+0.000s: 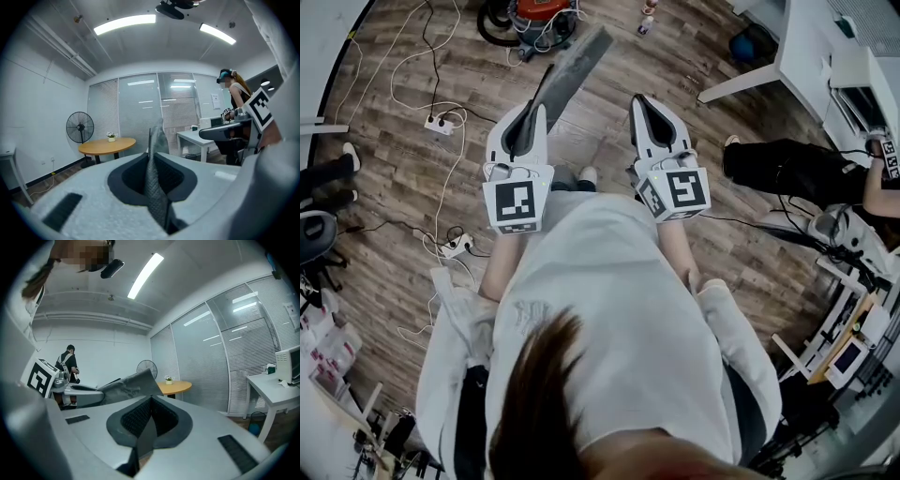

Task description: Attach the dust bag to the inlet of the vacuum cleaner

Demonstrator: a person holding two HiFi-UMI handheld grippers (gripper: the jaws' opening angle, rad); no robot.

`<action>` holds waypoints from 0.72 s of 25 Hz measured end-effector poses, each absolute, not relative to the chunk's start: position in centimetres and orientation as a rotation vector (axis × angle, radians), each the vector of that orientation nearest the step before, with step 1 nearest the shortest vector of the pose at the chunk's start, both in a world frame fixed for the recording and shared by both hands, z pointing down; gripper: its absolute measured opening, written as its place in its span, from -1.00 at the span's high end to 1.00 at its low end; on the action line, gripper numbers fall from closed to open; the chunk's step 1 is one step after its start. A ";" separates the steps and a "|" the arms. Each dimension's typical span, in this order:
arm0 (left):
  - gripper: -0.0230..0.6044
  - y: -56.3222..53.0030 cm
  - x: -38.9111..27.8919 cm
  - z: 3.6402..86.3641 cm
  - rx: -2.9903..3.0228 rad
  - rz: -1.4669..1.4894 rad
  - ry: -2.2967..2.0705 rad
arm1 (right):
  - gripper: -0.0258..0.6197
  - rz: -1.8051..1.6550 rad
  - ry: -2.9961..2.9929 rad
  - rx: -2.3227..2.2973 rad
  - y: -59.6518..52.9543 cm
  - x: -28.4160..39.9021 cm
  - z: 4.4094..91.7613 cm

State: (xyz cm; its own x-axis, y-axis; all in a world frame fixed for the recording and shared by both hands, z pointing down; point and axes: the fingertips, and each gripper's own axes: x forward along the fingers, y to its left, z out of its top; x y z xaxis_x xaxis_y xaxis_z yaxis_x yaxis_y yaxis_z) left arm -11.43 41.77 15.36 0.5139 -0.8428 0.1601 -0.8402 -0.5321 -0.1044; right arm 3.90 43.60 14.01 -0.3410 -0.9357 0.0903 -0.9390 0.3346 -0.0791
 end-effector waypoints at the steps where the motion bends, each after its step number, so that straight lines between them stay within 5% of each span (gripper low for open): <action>1: 0.79 41.9 -11.4 15.4 -2.716 -0.298 1.523 | 0.91 0.186 -2.543 1.786 43.8 4.2 14.1; 18: 0.79 35.2 -13.6 16.4 -2.743 -0.330 1.524 | 0.91 0.258 -2.539 1.796 37.5 2.3 14.8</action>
